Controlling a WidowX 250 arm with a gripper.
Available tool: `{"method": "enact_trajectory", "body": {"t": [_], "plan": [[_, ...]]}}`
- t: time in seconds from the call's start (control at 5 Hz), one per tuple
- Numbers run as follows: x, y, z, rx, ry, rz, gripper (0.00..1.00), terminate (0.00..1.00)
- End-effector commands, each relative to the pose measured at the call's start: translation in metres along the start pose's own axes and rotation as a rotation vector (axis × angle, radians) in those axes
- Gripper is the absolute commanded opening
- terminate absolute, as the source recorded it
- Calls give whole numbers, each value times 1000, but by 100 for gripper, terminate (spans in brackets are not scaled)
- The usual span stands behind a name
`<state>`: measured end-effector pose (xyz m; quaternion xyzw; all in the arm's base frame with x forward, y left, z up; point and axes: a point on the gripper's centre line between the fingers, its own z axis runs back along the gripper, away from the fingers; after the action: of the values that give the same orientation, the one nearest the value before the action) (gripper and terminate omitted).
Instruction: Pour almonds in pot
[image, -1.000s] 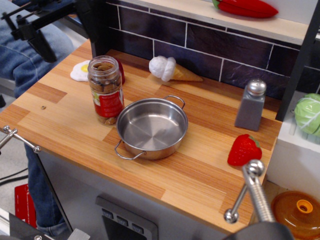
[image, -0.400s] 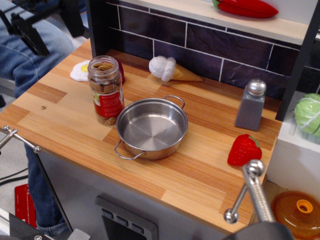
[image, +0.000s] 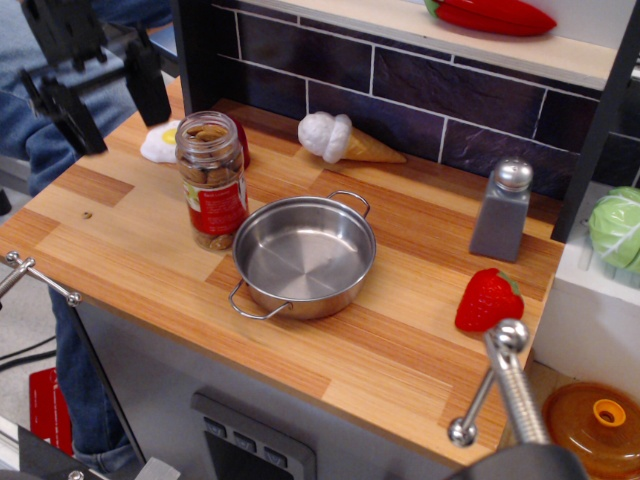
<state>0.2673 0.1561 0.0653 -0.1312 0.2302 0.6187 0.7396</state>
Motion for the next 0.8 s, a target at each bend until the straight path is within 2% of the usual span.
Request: {"method": "enact_trajectory", "body": {"t": [0.0,0.4,0.6], "plan": [[-3,-8,-4,-26,-14,5,100,0],[-27,-15,-14,23,89,26,100,0],[-39,-14,-22,50,106,8,100,0]]}}
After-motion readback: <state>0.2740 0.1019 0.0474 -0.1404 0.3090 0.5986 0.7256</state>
